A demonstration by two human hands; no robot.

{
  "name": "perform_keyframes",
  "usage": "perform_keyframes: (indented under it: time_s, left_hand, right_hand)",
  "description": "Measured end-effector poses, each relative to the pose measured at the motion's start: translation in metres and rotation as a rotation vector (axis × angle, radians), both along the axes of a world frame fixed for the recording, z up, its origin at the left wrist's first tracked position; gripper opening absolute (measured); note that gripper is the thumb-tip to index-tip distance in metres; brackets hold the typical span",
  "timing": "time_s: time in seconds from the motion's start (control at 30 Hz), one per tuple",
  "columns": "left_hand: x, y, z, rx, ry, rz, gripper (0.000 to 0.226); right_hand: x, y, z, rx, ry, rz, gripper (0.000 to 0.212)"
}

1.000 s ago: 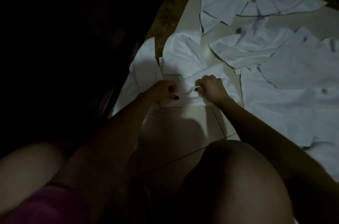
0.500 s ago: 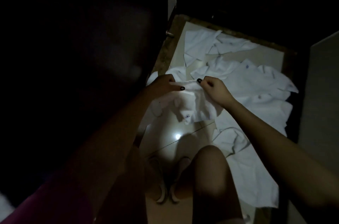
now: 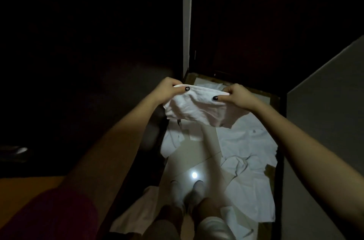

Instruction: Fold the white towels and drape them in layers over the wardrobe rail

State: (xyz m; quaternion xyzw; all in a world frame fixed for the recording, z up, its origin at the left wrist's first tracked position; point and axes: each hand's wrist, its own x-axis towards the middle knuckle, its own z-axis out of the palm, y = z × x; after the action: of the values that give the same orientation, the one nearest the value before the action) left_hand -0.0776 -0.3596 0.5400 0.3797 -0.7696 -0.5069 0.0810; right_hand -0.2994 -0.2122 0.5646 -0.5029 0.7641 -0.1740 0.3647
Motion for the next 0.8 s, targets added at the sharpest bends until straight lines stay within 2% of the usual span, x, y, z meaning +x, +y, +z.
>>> perform_keyframes:
  time_s: [0.1, 0.3, 0.4, 0.57, 0.67, 0.73, 0.8]
  left_hand:
    - [0.021, 0.006, 0.030, -0.060, 0.008, 0.072, 0.022]
    - [0.054, 0.036, 0.061, -0.214, -0.060, 0.172, 0.014]
    - [0.072, 0.056, 0.070, -0.193, -0.035, 0.347, 0.013]
    - [0.097, 0.091, 0.095, -0.159, 0.152, 0.691, 0.018]
    - [0.109, 0.113, 0.110, -0.119, 0.312, 0.843, 0.005]
    - [0.121, 0.133, 0.122, -0.080, 0.437, 0.870, 0.021]
    - [0.133, 0.153, 0.133, -0.051, 0.536, 0.887, 0.025]
  right_hand:
    - [-0.003, 0.013, 0.033, 0.012, 0.031, -0.012, 0.036]
    - [-0.001, 0.031, 0.051, -0.249, -0.024, -0.125, 0.037]
    - [0.018, 0.031, 0.056, -0.347, -0.110, -0.205, 0.042]
    - [0.069, 0.028, 0.073, -0.422, -0.249, -0.231, 0.038]
    - [0.104, 0.026, 0.089, -0.449, -0.331, -0.143, 0.032]
    - [0.132, 0.029, 0.100, -0.479, -0.371, -0.069, 0.022]
    - [0.162, 0.035, 0.110, -0.521, -0.412, -0.027, 0.018]
